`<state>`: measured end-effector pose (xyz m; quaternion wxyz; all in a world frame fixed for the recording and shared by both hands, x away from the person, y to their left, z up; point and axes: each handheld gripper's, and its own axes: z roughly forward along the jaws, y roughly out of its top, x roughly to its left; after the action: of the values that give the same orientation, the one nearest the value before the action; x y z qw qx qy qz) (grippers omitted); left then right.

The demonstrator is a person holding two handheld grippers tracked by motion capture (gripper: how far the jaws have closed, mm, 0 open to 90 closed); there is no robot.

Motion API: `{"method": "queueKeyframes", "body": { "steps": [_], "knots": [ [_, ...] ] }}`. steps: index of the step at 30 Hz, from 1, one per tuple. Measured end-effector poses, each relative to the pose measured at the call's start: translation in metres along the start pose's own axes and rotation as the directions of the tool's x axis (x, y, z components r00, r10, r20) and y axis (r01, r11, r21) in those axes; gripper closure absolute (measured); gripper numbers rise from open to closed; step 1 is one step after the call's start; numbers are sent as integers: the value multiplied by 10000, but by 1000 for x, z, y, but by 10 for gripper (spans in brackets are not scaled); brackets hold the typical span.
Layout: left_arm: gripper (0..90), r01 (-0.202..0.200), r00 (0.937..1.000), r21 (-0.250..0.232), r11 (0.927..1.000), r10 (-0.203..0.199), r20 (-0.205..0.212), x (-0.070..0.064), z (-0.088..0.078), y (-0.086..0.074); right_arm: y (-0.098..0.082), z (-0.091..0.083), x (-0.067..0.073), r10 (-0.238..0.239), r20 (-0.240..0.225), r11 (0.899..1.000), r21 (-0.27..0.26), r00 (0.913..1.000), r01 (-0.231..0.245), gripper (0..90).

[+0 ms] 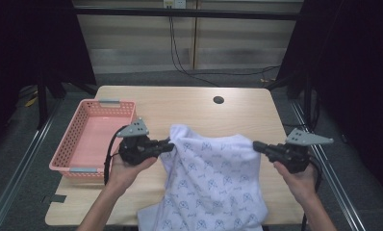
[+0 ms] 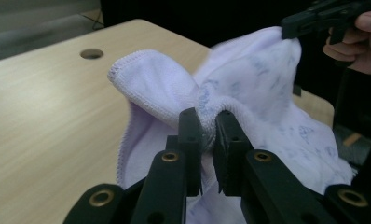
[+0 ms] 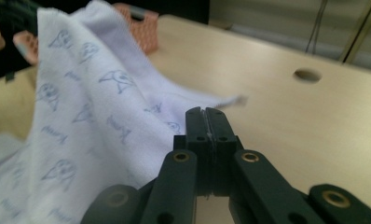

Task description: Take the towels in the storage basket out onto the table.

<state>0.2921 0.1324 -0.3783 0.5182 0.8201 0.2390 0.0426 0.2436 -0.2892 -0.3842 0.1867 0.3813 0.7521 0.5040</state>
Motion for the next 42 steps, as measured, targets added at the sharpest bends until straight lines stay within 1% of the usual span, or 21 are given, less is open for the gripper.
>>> {"method": "queueKeyframes", "body": {
  "steps": [2, 3, 5, 7, 10, 12, 14, 16, 18, 20, 21, 23, 25, 30, 32, 34, 36, 38, 40, 41, 42],
  "knots": [
    [814, 128, 9996, 585, 9982, -142, 231, -6, 8, -15, -21, 6, 9, -101, -148, 9969, 784, 9998, 113, 900],
    [811, 273, 9988, 1059, 9940, -315, 378, -9, 15, -29, -30, 7, 11, -97, -209, 9941, 1081, 9997, 119, 900],
    [791, 308, 9974, 1584, 9869, -407, 592, -12, 26, -49, -55, 11, 14, 177, -188, 9817, 1900, 9997, -139, 900],
    [751, 593, 9918, 1767, 9825, -781, 1010, -12, 33, -66, -77, 11, 16, 48, 6, 9631, 2690, 10000, -48, 900],
    [683, 1067, 9867, 1612, 9811, -1245, 1046, -3, 31, -71, -99, 5, 14, 359, 73, 9426, 3319, 9993, -363, 900],
    [675, 1264, 9831, 1061, 9863, -1388, 1189, 3, 27, -68, -105, 0, 13, 584, 58, 9297, 3639, 9983, -565, 900],
    [660, 1757, 9741, 528, 9830, -1814, 1354, 13, 23, -68, -107, -3, 15, 433, 175, 9249, 3774, 9989, -467, 896],
    [664, 1903, 9778, 657, 9795, -1951, 766, 21, 24, -70, -105, -1, 14, 453, 118, 9264, 3736, 9989, -464, 841],
    [671, 2136, 9754, 819, 9735, -2172, 379, 30, 32, -72, -101, -1, 12, 480, 209, 9417, 3325, 9986, -522, 761],
    [662, 2413, 9691, 806, 9671, -2445, 319, 36, 43, -75, -95, 0, 7, 693, 235, 9579, 2775, 9973, -731, 717],
    [642, 2438, 9675, 976, 9649, -2490, 448, 36, 50, -76, -91, 1, 6, 666, 284, 9609, 2673, 9974, -718, 702],
    [624, 2221, 9711, 1421, 9646, -2319, 564, 29, 62, -77, -83, 9, 2, 555, 361, 9670, 2468, 9978, -627, 665],
    [604, 1763, 9772, 1911, 9656, -1950, 839, 18, 72, -78, -78, 22, -3, 501, 266, 9685, 2430, 9984, -550, 633],
    [563, 806, 9884, 2546, 9637, -1102, 1042, -5, 81, -81, -77, 63, -14, 287, 160, 9527, 3023, 9995, -322, 550],
    [556, 821, 9874, 2519, 9643, -1130, 1106, -7, 81, -83, -79, 77, -17, 405, 132, 9467, 3192, 9991, -426, 514],
    [551, 900, 9854, 2577, 9620, -1236, 1172, -8, 80, -85, -81, 84, -18, 242, 223, 9393, 3417, 9995, -304, 502],
    [545, 902, 9839, 2834, 9548, -1295, 1232, -11, 78, -88, -84, 86, -17, 147, 196, 9326, 3602, 9997, -208, 506],
    [543, 739, 9858, 2943, 9529, -1144, 1231, -14, 76, -90, -87, 85, -13, -96, 232, 9292, 3695, 9997, 3, 562],
    [552, 752, 9862, 3156, 9459, -1173, 1164, -16, 73, -91, -87, 84, -9, -40, -108, 9285, 3712, 9999, 77, 728],
    [570, 719, 9887, 3139, 9467, -1090, 1024, -18, 72, -93, -87, 82, -7, -125, -199, 9262, 3767, 9997, 191, 823],
    [587, 687, 9902, 3169, 9460, -1033, 938, -19, 70, -94, -87, 80, -4, -153, -223, 9246, 3802, 9996, 227, 862]
  ]
}}
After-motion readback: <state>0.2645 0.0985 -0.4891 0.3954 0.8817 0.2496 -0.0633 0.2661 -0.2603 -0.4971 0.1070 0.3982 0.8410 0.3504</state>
